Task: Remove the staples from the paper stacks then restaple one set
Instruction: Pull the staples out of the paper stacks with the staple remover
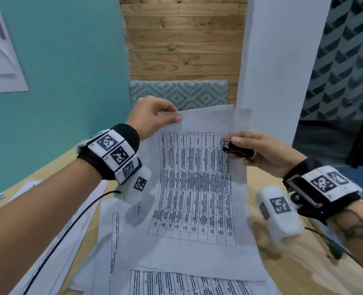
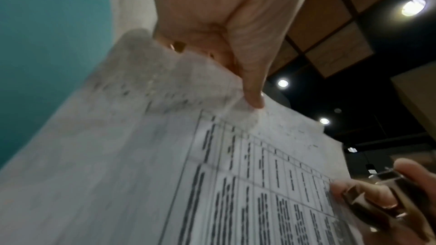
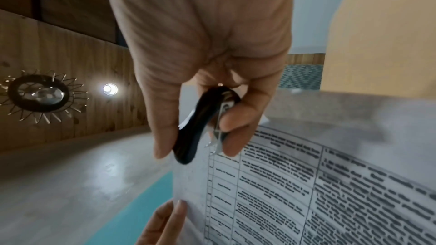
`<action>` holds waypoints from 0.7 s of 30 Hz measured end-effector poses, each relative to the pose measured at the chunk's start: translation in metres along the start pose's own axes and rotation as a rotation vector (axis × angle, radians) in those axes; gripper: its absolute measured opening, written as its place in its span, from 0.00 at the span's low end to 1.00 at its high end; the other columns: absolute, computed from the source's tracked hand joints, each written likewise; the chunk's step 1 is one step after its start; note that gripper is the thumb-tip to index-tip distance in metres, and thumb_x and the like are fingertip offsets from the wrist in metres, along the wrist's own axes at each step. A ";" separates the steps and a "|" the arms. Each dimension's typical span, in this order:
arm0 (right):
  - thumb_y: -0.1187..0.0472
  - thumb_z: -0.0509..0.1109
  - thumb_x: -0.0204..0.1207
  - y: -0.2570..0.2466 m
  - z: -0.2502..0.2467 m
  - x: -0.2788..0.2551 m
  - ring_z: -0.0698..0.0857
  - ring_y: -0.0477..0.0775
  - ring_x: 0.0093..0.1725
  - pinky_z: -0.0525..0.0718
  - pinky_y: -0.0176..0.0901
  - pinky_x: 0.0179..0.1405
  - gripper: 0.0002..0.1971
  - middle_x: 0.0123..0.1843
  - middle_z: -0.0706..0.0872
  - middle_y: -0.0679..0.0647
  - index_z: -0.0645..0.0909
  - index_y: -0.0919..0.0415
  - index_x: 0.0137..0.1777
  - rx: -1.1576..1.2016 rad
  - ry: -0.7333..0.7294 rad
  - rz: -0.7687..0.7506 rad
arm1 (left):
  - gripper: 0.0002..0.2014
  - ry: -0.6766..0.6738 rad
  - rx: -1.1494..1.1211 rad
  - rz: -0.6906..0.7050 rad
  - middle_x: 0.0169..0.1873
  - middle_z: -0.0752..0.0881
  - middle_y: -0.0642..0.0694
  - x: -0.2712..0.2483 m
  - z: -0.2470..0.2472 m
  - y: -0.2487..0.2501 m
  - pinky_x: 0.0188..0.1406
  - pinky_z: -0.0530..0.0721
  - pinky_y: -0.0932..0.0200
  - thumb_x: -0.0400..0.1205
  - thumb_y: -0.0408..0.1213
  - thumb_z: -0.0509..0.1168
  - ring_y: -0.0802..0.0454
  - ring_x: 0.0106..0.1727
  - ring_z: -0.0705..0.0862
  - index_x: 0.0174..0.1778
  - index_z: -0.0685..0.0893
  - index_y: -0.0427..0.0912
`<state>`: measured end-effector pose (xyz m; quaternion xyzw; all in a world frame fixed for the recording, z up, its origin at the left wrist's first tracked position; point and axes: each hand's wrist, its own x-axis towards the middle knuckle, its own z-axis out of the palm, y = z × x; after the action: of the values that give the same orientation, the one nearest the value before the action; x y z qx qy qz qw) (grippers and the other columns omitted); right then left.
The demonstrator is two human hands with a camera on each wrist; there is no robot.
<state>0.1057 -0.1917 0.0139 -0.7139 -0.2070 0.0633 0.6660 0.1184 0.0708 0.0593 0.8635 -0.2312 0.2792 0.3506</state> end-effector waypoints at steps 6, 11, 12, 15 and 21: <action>0.38 0.87 0.30 -0.007 -0.001 -0.001 0.88 0.44 0.36 0.76 0.27 0.21 0.37 0.42 0.89 0.49 0.89 0.53 0.43 0.045 -0.004 -0.051 | 0.41 0.181 -0.579 -0.479 0.48 0.88 0.52 -0.036 -0.004 -0.050 0.40 0.80 0.66 0.56 0.46 0.83 0.55 0.47 0.85 0.64 0.76 0.41; 0.40 0.87 0.32 -0.019 0.010 0.003 0.89 0.46 0.37 0.78 0.29 0.24 0.40 0.44 0.89 0.51 0.87 0.55 0.48 0.037 -0.008 -0.104 | 0.48 -0.145 -0.811 -0.562 0.48 0.91 0.52 -0.050 0.000 -0.068 0.48 0.83 0.51 0.36 0.57 0.84 0.54 0.48 0.89 0.54 0.84 0.46; 0.40 0.87 0.32 -0.025 0.013 0.005 0.89 0.45 0.38 0.79 0.29 0.25 0.40 0.45 0.90 0.51 0.87 0.55 0.49 0.034 0.008 -0.141 | 0.43 -0.099 -0.808 -0.549 0.49 0.91 0.49 -0.045 -0.002 -0.063 0.52 0.83 0.48 0.42 0.55 0.84 0.52 0.49 0.89 0.54 0.84 0.44; 0.40 0.86 0.39 -0.057 0.021 0.004 0.89 0.43 0.40 0.80 0.29 0.29 0.37 0.45 0.90 0.45 0.86 0.50 0.51 0.005 0.061 -0.338 | 0.13 0.133 -0.781 -0.379 0.42 0.91 0.53 -0.025 -0.015 -0.037 0.51 0.84 0.52 0.71 0.41 0.73 0.55 0.44 0.88 0.51 0.86 0.44; 0.52 0.84 0.52 -0.098 0.027 -0.042 0.87 0.46 0.47 0.84 0.33 0.42 0.26 0.50 0.88 0.46 0.87 0.50 0.54 0.016 -0.041 -0.681 | 0.11 0.258 -0.750 0.109 0.47 0.89 0.63 -0.028 -0.071 0.016 0.67 0.77 0.54 0.66 0.44 0.76 0.61 0.55 0.85 0.44 0.91 0.60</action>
<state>0.0374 -0.1800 0.0986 -0.5972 -0.4463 -0.1465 0.6501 0.0655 0.1178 0.0914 0.6201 -0.3166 0.2996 0.6523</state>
